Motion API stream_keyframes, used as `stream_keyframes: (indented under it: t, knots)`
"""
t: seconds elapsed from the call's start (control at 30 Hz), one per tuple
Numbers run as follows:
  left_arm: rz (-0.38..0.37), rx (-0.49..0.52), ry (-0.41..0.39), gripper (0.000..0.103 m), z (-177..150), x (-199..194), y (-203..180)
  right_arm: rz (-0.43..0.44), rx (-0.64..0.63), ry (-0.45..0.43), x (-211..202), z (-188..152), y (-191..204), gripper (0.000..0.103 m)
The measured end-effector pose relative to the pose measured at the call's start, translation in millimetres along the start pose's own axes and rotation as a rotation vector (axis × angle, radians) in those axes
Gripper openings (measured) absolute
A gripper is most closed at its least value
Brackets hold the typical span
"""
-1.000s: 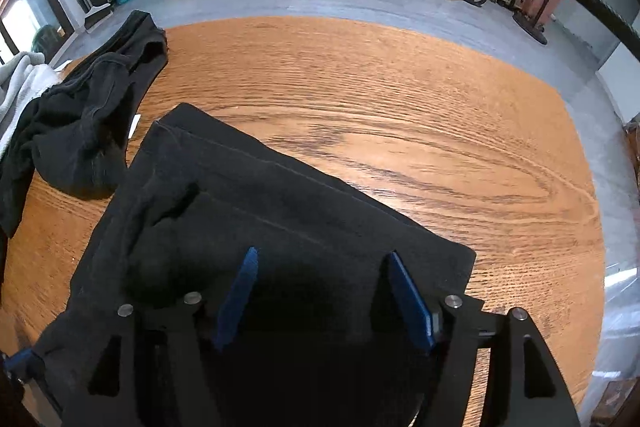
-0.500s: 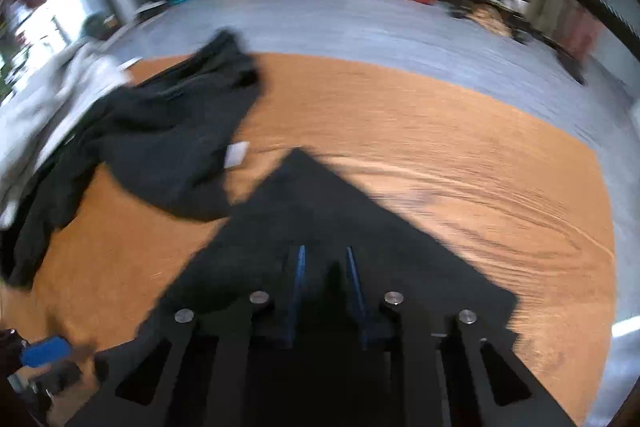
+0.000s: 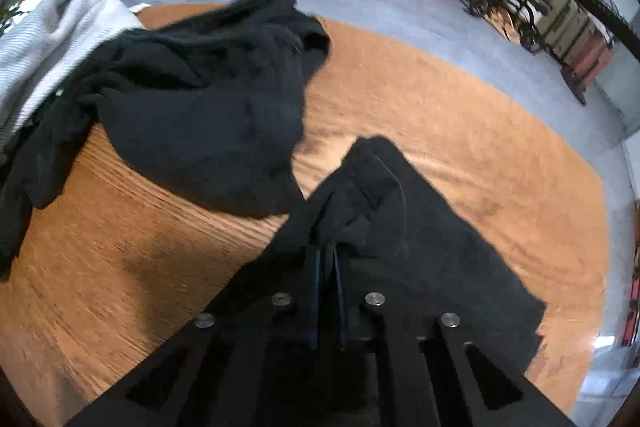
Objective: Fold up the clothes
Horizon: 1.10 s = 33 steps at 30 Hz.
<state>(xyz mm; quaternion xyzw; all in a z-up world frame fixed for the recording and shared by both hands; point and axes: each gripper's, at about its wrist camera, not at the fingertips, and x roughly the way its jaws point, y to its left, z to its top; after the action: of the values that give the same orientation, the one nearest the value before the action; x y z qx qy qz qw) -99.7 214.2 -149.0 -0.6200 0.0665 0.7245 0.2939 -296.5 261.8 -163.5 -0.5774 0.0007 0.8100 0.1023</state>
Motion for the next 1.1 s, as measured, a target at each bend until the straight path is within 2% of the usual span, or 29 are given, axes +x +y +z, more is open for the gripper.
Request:
stream_keyframes:
  t: [0.1,0.13,0.17,0.2,0.23,0.27,0.33,0.47,0.57,0.67,0.73,0.87,0.97,1.0,1.03,1.07,1.1]
  knots:
    - [-0.033,-0.031,0.008,0.0,-2,0,11,0.023,0.024,-0.059,-15,8,2,0.007]
    - [-0.048,-0.043,0.01,0.0,-3,0,15,0.028,0.042,-0.074,-15,11,-1,0.013]
    - [-0.063,-0.057,0.012,0.0,-4,0,20,0.032,0.06,-0.088,-15,14,-4,0.047]
    - [-0.07,-0.062,0.011,0.0,-5,-1,23,0.036,0.078,-0.103,-16,17,-6,0.064]
    - [-0.076,-0.068,0.009,0.0,-6,-2,25,0.041,0.096,-0.118,-19,17,-13,0.071]
    - [-0.078,-0.069,0.009,0.0,-7,-3,27,0.049,0.115,-0.138,-31,10,-30,0.062]
    - [-0.069,-0.076,-0.006,0.0,-6,-11,32,0.06,0.153,-0.145,-37,4,-56,0.052]
    - [-0.093,-0.088,-0.146,0.0,14,-41,42,0.025,0.18,-0.1,-33,-16,-104,0.051]
    - [-0.081,-0.068,-0.188,0.0,36,-40,35,0.011,0.156,-0.059,-25,-35,-121,0.051]
    - [-0.058,-0.031,-0.181,0.0,52,-17,10,-0.032,0.115,-0.04,-10,-47,-125,0.052]
    - [-0.068,-0.039,-0.15,0.0,61,1,4,-0.017,0.093,-0.042,-4,-49,-122,0.052]
    - [-0.038,-0.084,-0.137,0.0,60,21,11,0.007,0.018,-0.082,-6,-45,-105,0.049]
    - [-0.051,-0.107,-0.14,0.0,56,21,21,-0.002,-0.052,-0.058,3,-37,-85,0.045]
    - [-0.06,-0.117,-0.138,0.0,55,20,24,0.009,-0.041,-0.05,4,-34,-84,0.041]
    - [-0.062,-0.122,-0.136,0.0,55,20,25,0.019,-0.031,-0.042,5,-31,-83,0.026]
    - [-0.063,-0.126,-0.135,0.0,55,19,27,0.022,-0.025,-0.034,5,-29,-82,0.004]
    - [-0.064,-0.13,-0.133,0.0,55,18,28,0.001,-0.032,-0.029,4,-28,-81,0.004]
